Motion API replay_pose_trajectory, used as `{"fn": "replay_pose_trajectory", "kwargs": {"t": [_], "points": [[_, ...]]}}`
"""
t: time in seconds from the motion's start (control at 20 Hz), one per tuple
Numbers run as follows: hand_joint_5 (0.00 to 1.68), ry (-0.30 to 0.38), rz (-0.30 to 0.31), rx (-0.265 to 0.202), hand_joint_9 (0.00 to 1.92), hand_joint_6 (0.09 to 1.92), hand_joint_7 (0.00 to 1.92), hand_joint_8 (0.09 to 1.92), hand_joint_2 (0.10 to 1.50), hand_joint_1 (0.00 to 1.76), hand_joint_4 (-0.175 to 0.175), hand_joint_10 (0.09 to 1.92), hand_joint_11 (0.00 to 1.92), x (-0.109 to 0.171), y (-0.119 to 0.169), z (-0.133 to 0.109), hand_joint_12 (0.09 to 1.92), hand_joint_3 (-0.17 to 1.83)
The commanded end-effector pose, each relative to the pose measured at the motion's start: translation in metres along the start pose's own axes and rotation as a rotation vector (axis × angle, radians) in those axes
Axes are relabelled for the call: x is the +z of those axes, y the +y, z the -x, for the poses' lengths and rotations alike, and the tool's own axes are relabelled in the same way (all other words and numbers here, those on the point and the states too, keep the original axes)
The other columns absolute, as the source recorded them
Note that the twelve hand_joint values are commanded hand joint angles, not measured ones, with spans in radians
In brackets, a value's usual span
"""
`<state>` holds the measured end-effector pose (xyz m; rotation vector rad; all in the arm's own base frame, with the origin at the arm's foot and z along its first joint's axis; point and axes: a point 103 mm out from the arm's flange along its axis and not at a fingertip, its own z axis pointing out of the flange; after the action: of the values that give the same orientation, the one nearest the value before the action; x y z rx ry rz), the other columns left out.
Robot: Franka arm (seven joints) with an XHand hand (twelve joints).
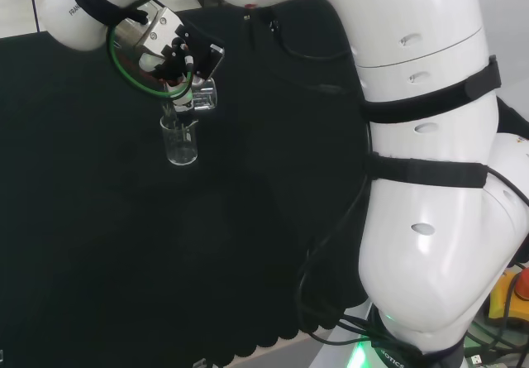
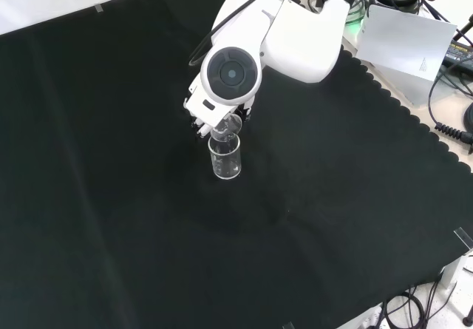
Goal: Pour the water from the handheld beaker into the one on the table.
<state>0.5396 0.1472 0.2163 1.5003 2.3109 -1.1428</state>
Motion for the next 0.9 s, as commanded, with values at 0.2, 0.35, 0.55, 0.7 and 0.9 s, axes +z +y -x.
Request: {"fn": "replay_pose_trajectory", "kwargs": {"t": [0.2, 0.35, 0.55, 0.7, 0.9], "points": [[1.08, -0.049, -0.039, 0.027, 1.28, 0.87, 1.13, 0.87, 1.13, 1.28, -0.175, 0.82, 1.19, 0.009, -0.004, 0.004, 0.74, -0.17], [1.08, -0.044, -0.042, 0.033, 1.28, 0.87, 1.13, 0.87, 1.13, 1.28, -0.175, 0.82, 1.19, 0.007, -0.005, 0.003, 0.74, -0.17], [1.08, -0.037, -0.045, 0.039, 1.28, 0.87, 1.13, 0.87, 1.13, 1.28, -0.175, 0.82, 1.19, 0.013, -0.006, 0.010, 0.74, -0.17], [1.08, -0.037, -0.040, 0.031, 1.28, 0.87, 1.13, 0.87, 1.13, 1.28, -0.175, 0.82, 1.19, 0.016, -0.006, 0.013, 0.74, -0.17], [1.08, -0.070, -0.050, 0.045, 1.28, 0.87, 1.13, 0.87, 1.13, 1.28, -0.175, 0.82, 1.19, 0.004, -0.006, 0.000, 0.74, -0.17]]}}
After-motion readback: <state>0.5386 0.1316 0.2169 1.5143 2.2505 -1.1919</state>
